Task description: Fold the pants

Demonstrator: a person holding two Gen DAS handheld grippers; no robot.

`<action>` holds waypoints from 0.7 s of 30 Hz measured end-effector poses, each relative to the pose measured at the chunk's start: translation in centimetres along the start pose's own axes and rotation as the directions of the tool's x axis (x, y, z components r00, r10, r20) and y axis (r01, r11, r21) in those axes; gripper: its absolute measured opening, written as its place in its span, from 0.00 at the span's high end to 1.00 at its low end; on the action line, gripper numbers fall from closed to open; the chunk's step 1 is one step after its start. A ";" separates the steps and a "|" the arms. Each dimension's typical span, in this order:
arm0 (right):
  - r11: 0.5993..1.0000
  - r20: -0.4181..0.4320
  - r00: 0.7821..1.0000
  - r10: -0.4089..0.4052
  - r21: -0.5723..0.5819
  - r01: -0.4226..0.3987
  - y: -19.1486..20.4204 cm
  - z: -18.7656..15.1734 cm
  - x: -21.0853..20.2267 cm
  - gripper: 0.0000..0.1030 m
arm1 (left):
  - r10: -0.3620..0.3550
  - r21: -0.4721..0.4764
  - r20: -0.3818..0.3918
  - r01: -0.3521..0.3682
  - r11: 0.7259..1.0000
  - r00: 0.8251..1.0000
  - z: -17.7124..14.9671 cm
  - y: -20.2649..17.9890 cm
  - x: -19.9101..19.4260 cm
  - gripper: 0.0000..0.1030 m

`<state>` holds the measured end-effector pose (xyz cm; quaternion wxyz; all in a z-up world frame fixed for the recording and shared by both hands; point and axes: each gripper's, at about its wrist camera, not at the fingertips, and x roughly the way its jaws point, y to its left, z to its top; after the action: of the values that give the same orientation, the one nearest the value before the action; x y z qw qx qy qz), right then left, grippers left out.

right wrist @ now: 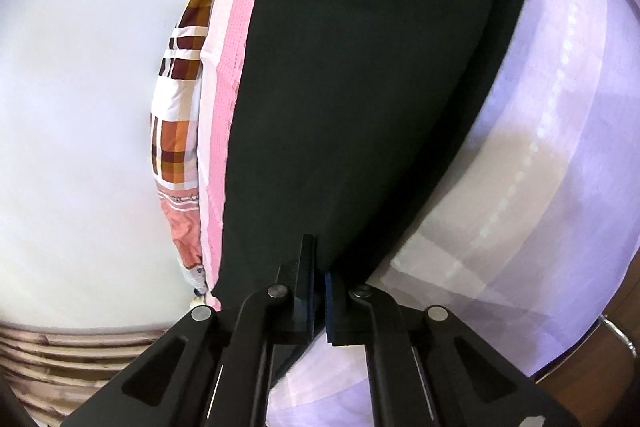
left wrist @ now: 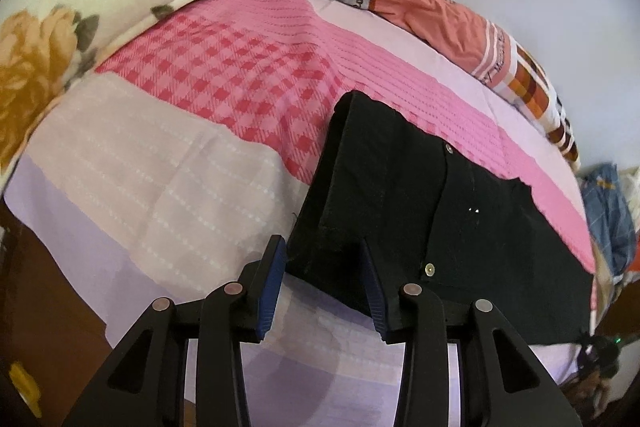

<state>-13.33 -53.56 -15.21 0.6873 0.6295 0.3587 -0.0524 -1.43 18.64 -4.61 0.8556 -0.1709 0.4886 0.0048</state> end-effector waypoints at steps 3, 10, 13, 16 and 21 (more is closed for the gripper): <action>1.000 0.001 1.000 -0.004 0.006 0.004 -0.3 0.0 -0.2 0.98 | 0.004 0.012 0.000 -0.004 1.000 1.000 0.1 -0.2 -0.1 0.61; 0.999 0.011 1.000 0.020 0.035 -0.020 -1.0 -0.1 -0.7 0.97 | 0.004 0.003 0.021 -0.004 1.000 1.000 0.4 0.1 -0.8 0.61; 0.995 0.043 0.997 0.056 0.080 -0.060 -1.9 0.2 -1.5 0.96 | 0.006 0.003 0.006 -0.006 1.000 1.000 0.5 0.0 -0.6 0.60; 0.982 0.102 0.989 0.103 0.148 -0.117 -3.0 0.9 -2.8 0.91 | -0.005 -0.011 0.003 0.005 1.000 1.000 0.4 -0.1 -0.6 0.57; 0.992 0.188 0.982 0.017 0.121 -0.040 -3.6 2.9 -5.6 0.96 | -0.018 -0.027 0.039 0.020 0.999 0.999 0.6 -0.5 -1.4 0.55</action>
<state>-18.10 -59.05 -15.23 0.6779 0.6685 0.2798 -0.1235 -1.60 18.62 -3.01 0.8625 -0.1871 0.4701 0.0066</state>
